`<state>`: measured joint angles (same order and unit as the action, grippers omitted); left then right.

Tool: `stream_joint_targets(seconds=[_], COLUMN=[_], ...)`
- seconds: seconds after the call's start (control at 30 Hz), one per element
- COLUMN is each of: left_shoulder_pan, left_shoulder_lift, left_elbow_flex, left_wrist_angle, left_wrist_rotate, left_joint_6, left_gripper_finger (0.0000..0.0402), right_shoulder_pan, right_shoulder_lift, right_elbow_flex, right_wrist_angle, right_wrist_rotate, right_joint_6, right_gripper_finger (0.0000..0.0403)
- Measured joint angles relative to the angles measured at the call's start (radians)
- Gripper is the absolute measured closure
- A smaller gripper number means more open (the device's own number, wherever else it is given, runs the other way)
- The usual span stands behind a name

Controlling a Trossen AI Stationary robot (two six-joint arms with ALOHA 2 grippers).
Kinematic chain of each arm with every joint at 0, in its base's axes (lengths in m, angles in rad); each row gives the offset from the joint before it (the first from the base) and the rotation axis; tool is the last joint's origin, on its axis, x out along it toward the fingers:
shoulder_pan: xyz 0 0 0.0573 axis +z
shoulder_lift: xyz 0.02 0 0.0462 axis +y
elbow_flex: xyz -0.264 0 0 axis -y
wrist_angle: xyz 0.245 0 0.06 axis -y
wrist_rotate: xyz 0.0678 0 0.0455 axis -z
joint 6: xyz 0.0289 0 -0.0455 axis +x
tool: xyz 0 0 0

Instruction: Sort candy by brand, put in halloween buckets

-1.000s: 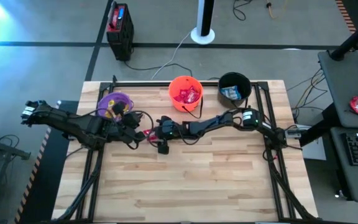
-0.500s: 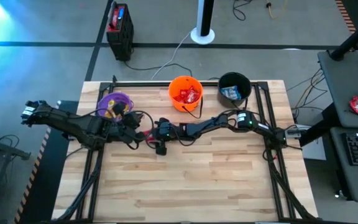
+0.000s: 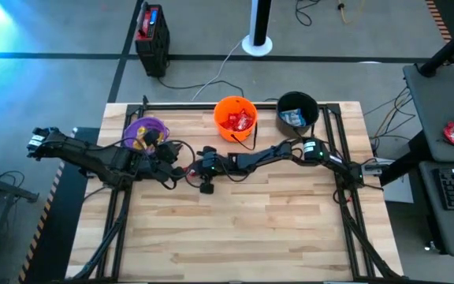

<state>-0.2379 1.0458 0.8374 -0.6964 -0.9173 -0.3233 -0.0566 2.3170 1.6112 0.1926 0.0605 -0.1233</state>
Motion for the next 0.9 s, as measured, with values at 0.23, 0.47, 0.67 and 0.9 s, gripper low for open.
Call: stream_joint_targets(seconds=[0.23,0.47,0.67,0.9], left_shoulder_pan=[0.000,0.000,0.000,0.000], left_shoulder_lift=[0.000,-0.002,-0.002,-0.003], left_elbow_flex=[0.001,0.102,0.192,0.211], left_wrist_angle=[0.001,-0.090,-0.208,-0.303], left_wrist_rotate=[-0.013,-0.023,0.010,0.038], left_joint_6=[0.016,0.023,0.023,0.005], left_gripper_finger=[0.0402,0.0401,0.0401,0.0401], right_shoulder_pan=[0.004,-0.017,-0.096,-0.262], right_shoulder_lift=[-0.182,-0.406,-0.514,-0.512], right_elbow_flex=[-0.003,-0.013,-0.014,-0.019], right_wrist_angle=[-0.266,-0.463,-0.593,-0.660], right_wrist_rotate=[-0.009,0.032,0.228,0.251], right_joint_6=[0.009,-0.038,-0.105,-0.029], right_gripper_finger=[0.0374,0.0379,0.0380,0.0371])
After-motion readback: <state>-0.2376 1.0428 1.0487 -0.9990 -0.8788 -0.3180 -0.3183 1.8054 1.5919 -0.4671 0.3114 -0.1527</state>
